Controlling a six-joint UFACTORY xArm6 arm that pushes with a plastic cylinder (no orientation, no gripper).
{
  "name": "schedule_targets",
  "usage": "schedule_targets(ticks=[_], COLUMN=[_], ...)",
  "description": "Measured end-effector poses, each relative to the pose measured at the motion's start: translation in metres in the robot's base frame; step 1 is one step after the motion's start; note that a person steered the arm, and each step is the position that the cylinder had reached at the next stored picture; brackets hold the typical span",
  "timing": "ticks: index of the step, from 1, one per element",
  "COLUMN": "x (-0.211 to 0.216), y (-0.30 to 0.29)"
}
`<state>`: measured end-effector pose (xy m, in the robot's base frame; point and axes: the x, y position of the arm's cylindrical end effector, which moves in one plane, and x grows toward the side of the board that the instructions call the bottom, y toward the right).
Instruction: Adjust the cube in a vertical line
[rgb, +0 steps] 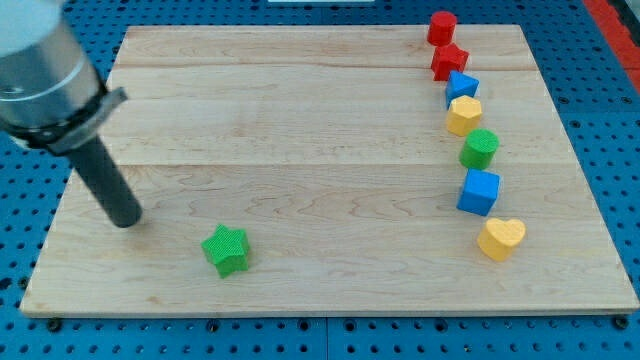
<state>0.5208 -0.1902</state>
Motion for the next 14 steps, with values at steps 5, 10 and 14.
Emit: schedule_targets(ticks=[5, 10, 14], x=[-0.017, -0.008, 0.042], y=[0.314, 0.353, 0.305])
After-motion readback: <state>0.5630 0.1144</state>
